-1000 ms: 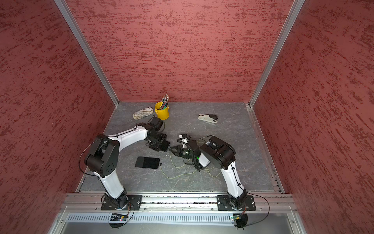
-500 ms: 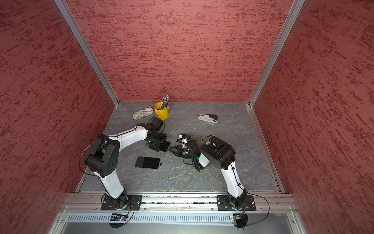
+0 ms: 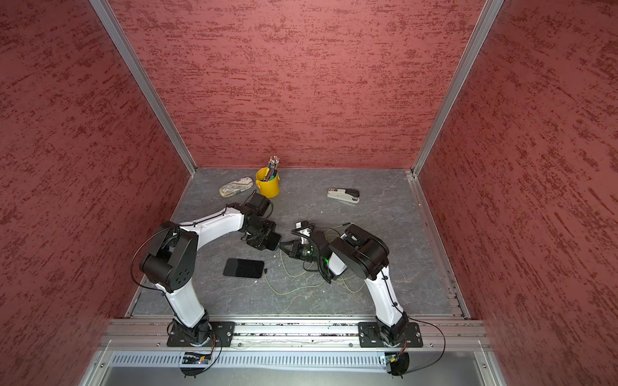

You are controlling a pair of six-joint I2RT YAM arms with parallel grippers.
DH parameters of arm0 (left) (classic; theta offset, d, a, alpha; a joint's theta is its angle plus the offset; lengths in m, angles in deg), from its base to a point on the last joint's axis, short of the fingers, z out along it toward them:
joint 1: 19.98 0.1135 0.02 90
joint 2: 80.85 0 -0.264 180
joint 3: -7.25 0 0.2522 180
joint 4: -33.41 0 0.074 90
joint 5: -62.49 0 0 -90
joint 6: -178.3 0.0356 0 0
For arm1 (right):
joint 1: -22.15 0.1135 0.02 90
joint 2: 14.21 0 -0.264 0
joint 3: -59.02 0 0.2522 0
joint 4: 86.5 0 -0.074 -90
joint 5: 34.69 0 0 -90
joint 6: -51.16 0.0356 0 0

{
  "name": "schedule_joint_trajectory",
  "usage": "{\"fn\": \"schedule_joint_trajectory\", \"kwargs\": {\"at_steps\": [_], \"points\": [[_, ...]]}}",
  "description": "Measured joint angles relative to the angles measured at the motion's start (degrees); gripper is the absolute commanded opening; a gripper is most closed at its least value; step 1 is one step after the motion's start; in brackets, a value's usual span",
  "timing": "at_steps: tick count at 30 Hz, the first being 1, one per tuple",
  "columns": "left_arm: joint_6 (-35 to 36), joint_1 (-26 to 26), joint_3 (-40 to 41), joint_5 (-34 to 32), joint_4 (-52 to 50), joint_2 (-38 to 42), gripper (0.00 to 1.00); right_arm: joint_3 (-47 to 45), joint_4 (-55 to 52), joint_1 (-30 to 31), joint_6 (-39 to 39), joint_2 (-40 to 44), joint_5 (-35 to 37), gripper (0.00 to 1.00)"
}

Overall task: Plug wired earphones into phones
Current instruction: Insert the wired earphone into the phone.

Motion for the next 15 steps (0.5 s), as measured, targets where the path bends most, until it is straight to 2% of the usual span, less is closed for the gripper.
{"fn": "schedule_joint_trajectory", "kwargs": {"at_steps": [15], "points": [[-1.53, -0.02, 1.40, 1.33, 2.54, 0.09, 0.64, 0.00, 0.02, -0.15, 0.61, 0.00, 0.09, 0.00]]}}
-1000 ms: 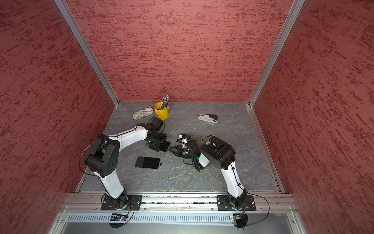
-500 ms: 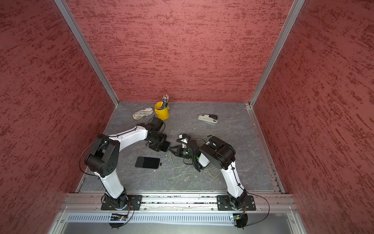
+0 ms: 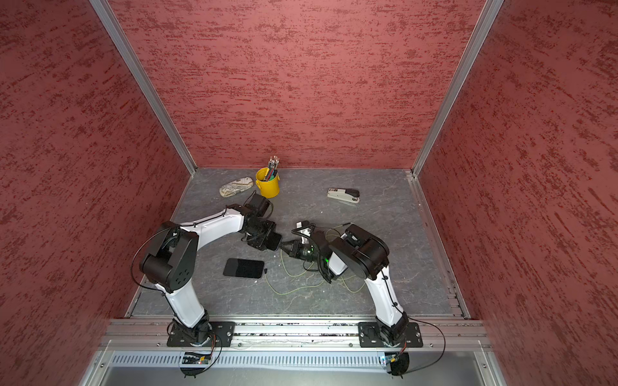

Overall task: Plug wired earphones into phones
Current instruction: Insert the wired earphone into the phone.

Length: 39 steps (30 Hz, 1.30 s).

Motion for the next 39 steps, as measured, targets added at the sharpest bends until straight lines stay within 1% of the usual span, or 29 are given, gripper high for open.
{"fn": "schedule_joint_trajectory", "kwargs": {"at_steps": [8, 16, 31, 39], "points": [[-0.94, 0.59, 1.11, 2.03, 2.14, 0.57, 0.64, -0.48, 0.83, -0.39, 0.92, 0.00, 0.15, 0.00], [-1.05, 1.64, 3.21, 5.55, 4.55, 1.77, 0.64, -1.53, 2.49, -0.52, 0.96, 0.00, 0.17, 0.00], [-0.92, 2.51, 4.87, 9.16, 5.03, 3.50, 0.63, -3.21, 5.16, -0.74, -0.61, 0.50, -1.49, 0.00], [-0.26, 2.62, 5.16, 10.69, 5.03, 5.05, 0.62, -4.33, 6.91, -1.05, -1.36, 2.12, -2.82, 0.00]]}}
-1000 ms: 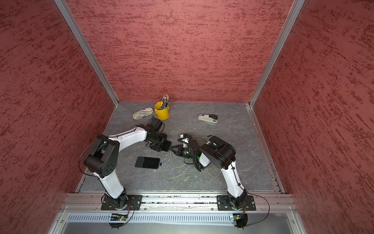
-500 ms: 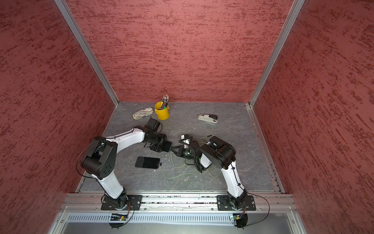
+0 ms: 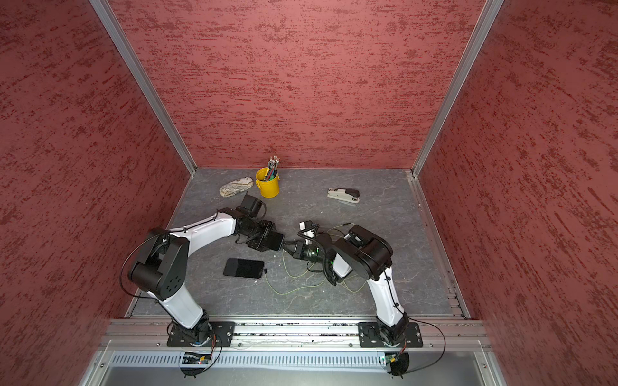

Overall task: Plug wired earphones into phones
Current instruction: Insert the wired earphone into the phone.

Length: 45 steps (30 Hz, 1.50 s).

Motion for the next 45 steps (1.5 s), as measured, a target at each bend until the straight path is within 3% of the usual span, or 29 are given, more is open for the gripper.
{"fn": "schedule_joint_trajectory", "kwargs": {"at_steps": [20, 36, 45], "points": [[2.08, -0.35, 0.50, 1.18, 0.59, 2.32, 0.62, 0.31, -6.08, -0.15, -3.30, 4.46, -0.87, 0.00], [-0.35, -0.87, 1.01, -6.14, 3.23, 3.82, 0.62, 6.45, -17.75, 0.66, -3.58, 5.70, 4.15, 0.00], [-1.11, -1.11, 2.14, -7.19, 3.54, 5.51, 0.61, 7.17, -22.95, 1.38, -4.44, 7.91, 5.95, 0.11]]}}
